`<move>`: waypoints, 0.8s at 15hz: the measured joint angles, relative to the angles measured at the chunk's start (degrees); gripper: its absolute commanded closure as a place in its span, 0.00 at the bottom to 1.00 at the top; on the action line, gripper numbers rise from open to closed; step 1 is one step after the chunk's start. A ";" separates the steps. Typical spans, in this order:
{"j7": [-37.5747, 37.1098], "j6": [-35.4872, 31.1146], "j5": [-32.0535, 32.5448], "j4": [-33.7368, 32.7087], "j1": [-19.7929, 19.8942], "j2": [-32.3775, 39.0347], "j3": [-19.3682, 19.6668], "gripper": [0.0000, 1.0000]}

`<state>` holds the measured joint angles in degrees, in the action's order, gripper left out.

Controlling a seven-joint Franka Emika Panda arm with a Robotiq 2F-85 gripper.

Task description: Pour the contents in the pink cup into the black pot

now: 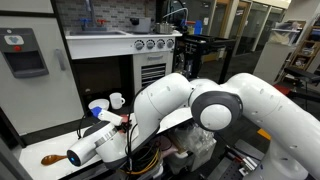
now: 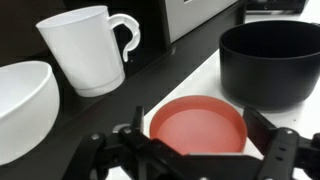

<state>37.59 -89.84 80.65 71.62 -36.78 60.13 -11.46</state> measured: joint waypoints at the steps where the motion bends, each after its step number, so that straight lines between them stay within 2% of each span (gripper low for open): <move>1: 0.16 0.01 -0.01 -0.37 -0.09 0.05 0.00 0.00; 6: 1.72 0.09 -1.70 -3.08 -0.34 -0.20 -0.52 0.00; 12: 4.93 0.09 -13.85 -5.38 0.20 -5.19 -3.78 0.00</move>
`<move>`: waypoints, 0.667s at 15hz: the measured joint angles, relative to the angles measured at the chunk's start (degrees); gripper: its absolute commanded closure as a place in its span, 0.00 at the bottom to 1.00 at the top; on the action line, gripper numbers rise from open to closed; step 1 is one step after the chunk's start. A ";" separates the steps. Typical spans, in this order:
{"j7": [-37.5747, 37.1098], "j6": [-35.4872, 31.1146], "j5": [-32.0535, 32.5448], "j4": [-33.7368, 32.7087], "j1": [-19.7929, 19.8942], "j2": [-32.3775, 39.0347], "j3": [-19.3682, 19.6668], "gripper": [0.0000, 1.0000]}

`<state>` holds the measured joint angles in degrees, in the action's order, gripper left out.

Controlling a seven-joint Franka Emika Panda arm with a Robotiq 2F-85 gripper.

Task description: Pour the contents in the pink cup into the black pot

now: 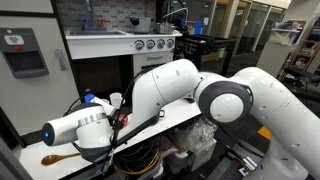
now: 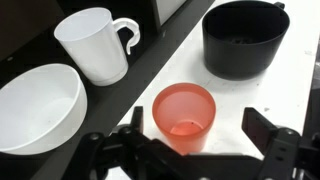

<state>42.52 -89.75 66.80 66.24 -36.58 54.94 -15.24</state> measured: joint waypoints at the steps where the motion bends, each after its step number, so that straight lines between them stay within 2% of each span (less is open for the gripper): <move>1: -0.21 0.00 -2.02 0.00 0.40 -1.20 -0.89 0.00; 6: -4.44 -0.04 -11.90 0.82 3.47 -6.78 -4.48 0.00; 10: -9.55 -0.05 -17.95 4.82 6.32 -12.42 -6.49 0.00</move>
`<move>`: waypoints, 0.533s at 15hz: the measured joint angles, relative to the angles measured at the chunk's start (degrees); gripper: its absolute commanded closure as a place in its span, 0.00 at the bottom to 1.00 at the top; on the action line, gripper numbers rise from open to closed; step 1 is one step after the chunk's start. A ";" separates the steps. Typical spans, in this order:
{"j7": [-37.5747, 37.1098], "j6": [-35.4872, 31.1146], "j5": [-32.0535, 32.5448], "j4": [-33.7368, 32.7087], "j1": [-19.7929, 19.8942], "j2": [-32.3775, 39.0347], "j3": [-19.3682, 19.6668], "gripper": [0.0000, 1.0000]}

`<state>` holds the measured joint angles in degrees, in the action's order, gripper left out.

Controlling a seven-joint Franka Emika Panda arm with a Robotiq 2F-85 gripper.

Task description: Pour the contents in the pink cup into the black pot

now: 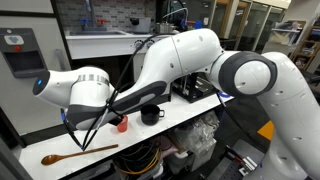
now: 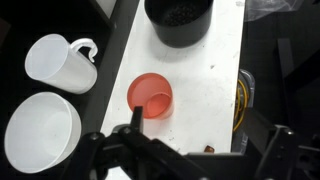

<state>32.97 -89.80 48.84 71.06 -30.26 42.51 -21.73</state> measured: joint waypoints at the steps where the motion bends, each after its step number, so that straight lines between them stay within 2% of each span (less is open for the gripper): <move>1: -1.44 -0.05 -1.19 1.73 0.70 -1.74 -0.41 0.00; 8: -15.95 -0.65 -9.61 18.20 5.43 -17.97 -1.45 0.00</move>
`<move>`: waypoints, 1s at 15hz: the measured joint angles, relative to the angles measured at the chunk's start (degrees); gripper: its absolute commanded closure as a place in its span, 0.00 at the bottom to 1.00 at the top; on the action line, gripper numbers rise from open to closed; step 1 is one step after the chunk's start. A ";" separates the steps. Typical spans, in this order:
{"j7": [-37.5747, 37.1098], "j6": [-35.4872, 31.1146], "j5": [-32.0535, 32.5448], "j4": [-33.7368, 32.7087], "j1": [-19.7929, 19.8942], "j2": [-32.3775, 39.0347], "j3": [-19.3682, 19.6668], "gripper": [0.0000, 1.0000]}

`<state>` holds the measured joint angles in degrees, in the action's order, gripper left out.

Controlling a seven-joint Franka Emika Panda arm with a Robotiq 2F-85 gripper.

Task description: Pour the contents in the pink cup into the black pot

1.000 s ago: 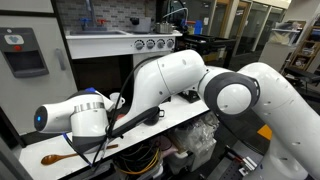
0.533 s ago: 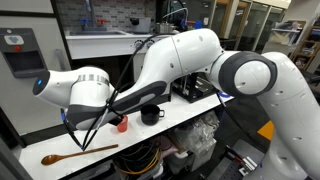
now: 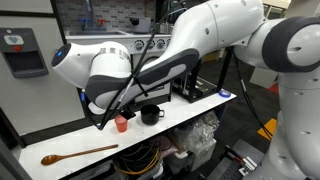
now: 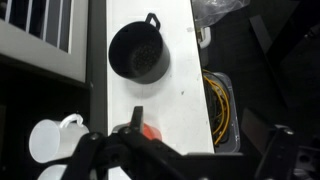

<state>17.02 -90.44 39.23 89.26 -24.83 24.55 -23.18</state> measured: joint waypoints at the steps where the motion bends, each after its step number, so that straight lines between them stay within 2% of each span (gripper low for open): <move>1: -2.13 -0.12 -1.33 2.52 0.26 -2.70 0.36 0.00; 6: -15.27 -0.70 -7.89 16.23 1.84 -16.83 2.36 0.00; 9: -21.79 -3.24 -12.04 25.19 3.56 -25.24 4.15 0.00; 15: -27.75 -15.64 -18.37 43.43 8.67 -41.18 10.18 0.00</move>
<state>-10.73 -106.08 20.85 132.69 -16.16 -16.64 -13.00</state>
